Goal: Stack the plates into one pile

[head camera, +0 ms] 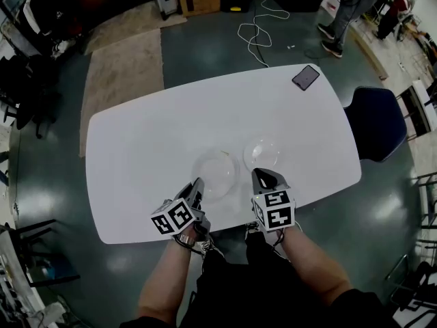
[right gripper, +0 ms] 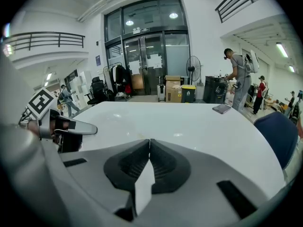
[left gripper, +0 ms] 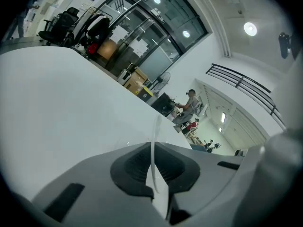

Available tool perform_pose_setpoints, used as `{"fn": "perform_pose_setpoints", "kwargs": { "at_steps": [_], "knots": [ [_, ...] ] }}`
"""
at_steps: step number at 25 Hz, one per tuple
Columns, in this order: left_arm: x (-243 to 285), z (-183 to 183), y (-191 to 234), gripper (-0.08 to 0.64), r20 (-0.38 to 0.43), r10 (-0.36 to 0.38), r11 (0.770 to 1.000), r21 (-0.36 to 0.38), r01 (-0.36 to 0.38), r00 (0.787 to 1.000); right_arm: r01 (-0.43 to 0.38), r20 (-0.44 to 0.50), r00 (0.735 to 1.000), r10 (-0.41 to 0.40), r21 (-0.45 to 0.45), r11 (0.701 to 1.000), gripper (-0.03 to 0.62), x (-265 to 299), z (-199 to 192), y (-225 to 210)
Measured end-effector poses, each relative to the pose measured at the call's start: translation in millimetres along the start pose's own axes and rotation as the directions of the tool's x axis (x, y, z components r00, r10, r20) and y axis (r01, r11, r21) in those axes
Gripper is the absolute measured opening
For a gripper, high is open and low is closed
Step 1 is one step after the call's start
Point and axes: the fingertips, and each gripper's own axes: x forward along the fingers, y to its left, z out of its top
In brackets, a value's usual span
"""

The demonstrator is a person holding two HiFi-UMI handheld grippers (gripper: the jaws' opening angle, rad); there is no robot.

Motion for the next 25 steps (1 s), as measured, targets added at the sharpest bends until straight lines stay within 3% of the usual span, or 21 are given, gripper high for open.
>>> {"fn": "perform_pose_setpoints", "kwargs": {
  "at_steps": [7, 13, 19, 25],
  "knots": [
    [21, -11, 2, 0.034, 0.001, 0.02, 0.998, -0.063, -0.019, 1.0, -0.014, -0.011, 1.0, 0.014, -0.018, 1.0, 0.018, 1, -5, -20],
    [33, -13, 9, 0.034, -0.007, 0.06, 0.996, -0.067, -0.06, 0.998, -0.031, -0.022, 0.999, 0.03, -0.037, 0.999, 0.018, 10, -5, -29],
    [39, -10, 15, 0.04, -0.019, 0.108, 0.994, -0.03, -0.109, 0.994, -0.049, -0.024, 0.999, 0.048, -0.049, 0.998, 0.018, 20, 1, -31],
    [39, -11, 24, 0.069, -0.045, 0.215, 0.973, 0.095, -0.21, 0.976, -0.069, -0.033, 0.997, 0.067, -0.052, 0.996, 0.018, 27, 0, -31]
  ]
}}
